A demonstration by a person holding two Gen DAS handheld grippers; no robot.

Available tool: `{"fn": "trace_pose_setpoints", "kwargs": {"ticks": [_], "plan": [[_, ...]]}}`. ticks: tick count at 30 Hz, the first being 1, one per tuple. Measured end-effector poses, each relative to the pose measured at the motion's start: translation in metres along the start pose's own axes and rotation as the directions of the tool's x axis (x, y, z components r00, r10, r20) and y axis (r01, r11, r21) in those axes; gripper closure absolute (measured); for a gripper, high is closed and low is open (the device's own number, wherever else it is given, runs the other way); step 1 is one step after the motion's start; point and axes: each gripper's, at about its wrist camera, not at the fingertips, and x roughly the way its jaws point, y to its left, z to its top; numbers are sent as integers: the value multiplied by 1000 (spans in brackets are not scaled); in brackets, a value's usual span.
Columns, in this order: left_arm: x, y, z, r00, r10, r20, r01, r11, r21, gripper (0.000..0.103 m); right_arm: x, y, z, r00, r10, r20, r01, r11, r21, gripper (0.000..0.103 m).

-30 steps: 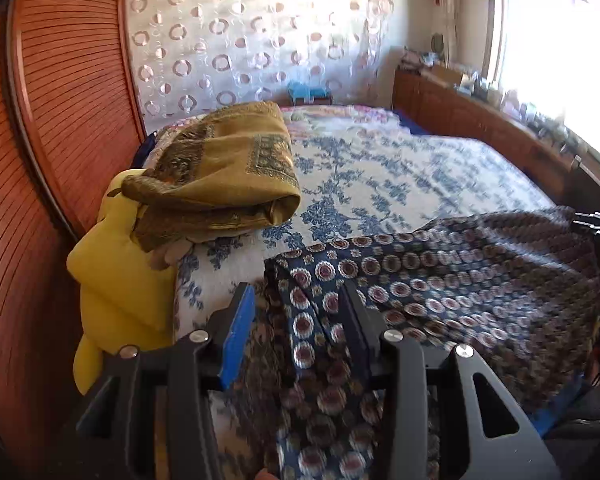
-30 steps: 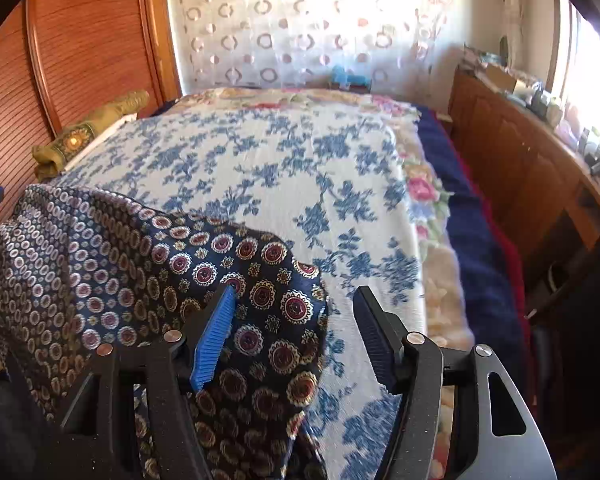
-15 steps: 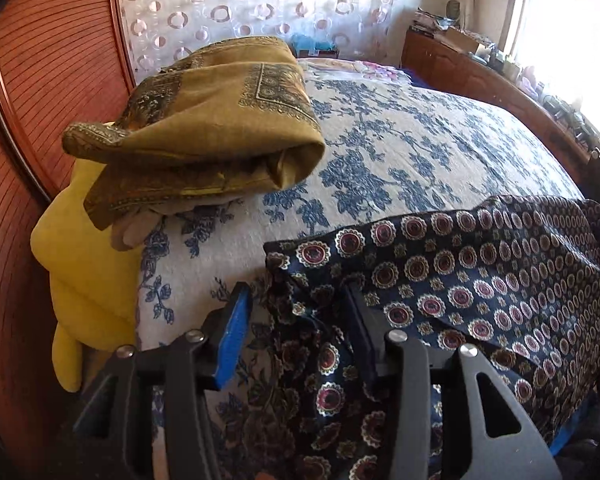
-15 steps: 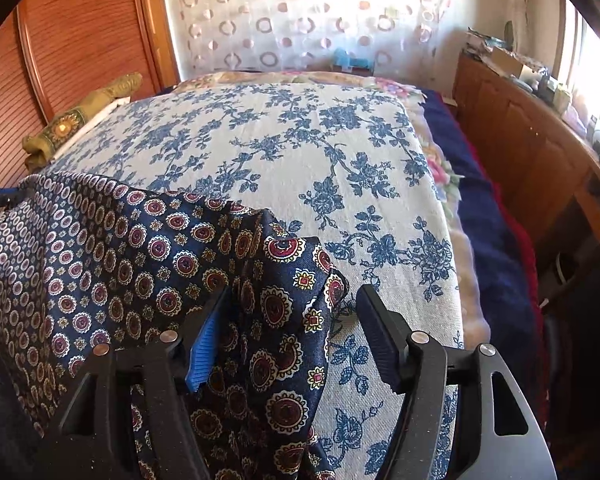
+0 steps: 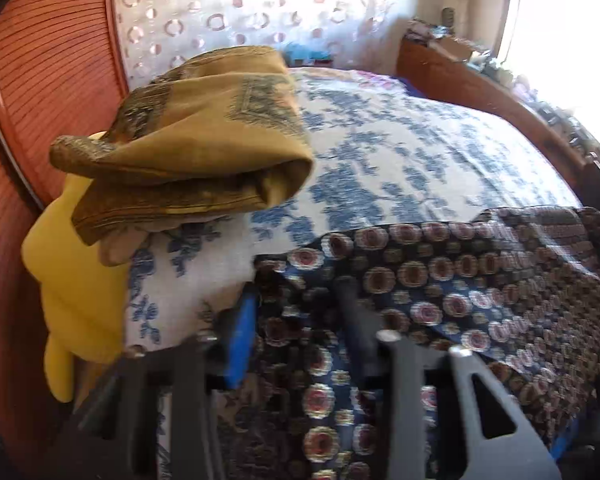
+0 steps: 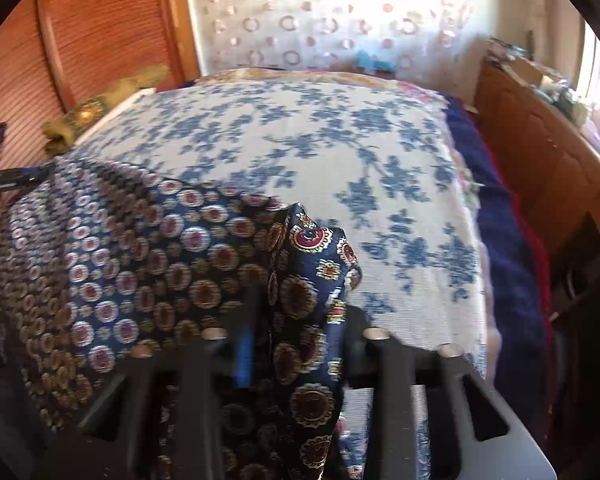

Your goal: Fold small clothes

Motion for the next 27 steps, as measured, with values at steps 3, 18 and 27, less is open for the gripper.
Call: {"fn": "trace_pose_setpoints", "kwargs": {"ticks": [3,18,27], "plan": [[-3,-7,-1,1000,-12,8,12,1000,13,93,-2,7,0,1000,3,8,-2,1000,-19,97],[-118,-39,59,936,-59,348,51,998,33,101,-113,21,58,939,-117,323,147,987,-70,100],[-90,-19,148,925,29,378,-25,1000,-17,93,-108,-13,167,897,-227,379,262,964,-44,99]]}}
